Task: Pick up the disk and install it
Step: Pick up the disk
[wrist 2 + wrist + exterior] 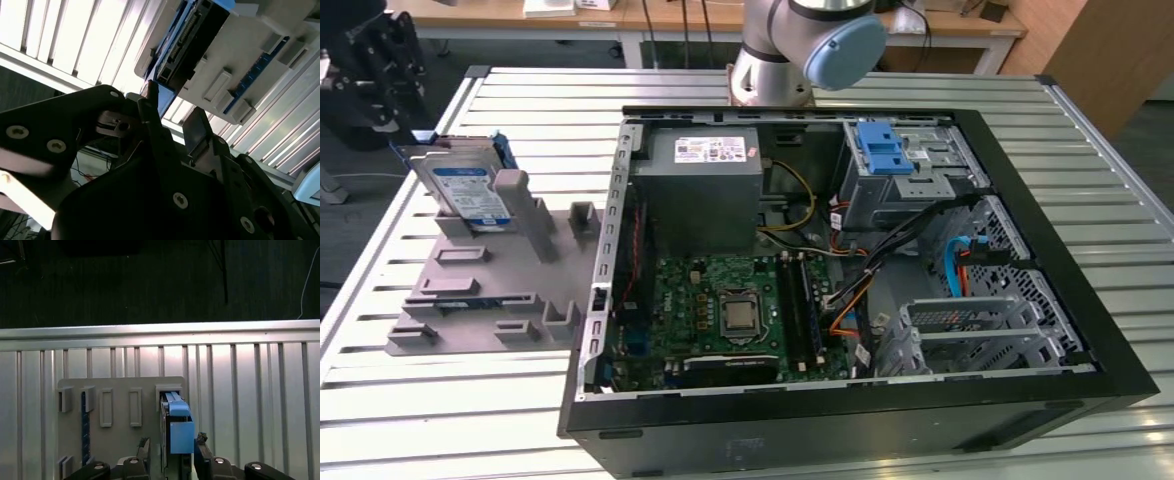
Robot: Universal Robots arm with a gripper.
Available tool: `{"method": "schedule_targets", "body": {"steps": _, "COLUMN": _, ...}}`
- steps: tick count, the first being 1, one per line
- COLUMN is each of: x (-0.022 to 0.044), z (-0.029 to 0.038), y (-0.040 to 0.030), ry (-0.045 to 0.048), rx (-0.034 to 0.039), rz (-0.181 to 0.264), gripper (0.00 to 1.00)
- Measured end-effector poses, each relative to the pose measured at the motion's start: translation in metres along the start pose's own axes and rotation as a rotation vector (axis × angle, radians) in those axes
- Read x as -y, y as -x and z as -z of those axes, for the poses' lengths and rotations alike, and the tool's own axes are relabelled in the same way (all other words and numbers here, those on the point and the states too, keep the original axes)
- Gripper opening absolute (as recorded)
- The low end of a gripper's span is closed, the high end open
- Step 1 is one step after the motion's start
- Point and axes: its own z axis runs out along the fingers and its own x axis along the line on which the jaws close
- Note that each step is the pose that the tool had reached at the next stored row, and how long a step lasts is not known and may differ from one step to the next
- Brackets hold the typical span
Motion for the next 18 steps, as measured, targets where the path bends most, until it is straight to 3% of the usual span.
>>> {"method": "schedule_targets", "body": {"steps": 5, "x": -0.0019, "z": -0.0049, "y": 0.0031, "ry": -0.0052, "rx": -0.0076, "rz": 0.005, "gripper": 0.47}}
{"method": "schedule_targets", "body": {"steps": 9, "x": -0.0055, "z": -0.0079, "y": 0.0039, "ry": -0.0231, "rx": -0.0112, "rz": 0.007, "gripper": 0.48}}
{"method": "schedule_targets", "body": {"steps": 10, "x": -0.0061, "z": -0.0088, "y": 0.0039, "ry": -0.0282, "rx": -0.0114, "rz": 0.008, "gripper": 0.55}}
{"method": "schedule_targets", "body": {"steps": 11, "x": -0.0063, "z": -0.0100, "y": 0.0041, "ry": -0.0316, "rx": -0.0114, "rz": 0.009, "gripper": 0.55}}
{"method": "schedule_targets", "body": {"steps": 18, "x": -0.0071, "z": -0.0200, "y": 0.0044, "ry": -0.0331, "rx": -0.0116, "rz": 0.012, "gripper": 0.55}}
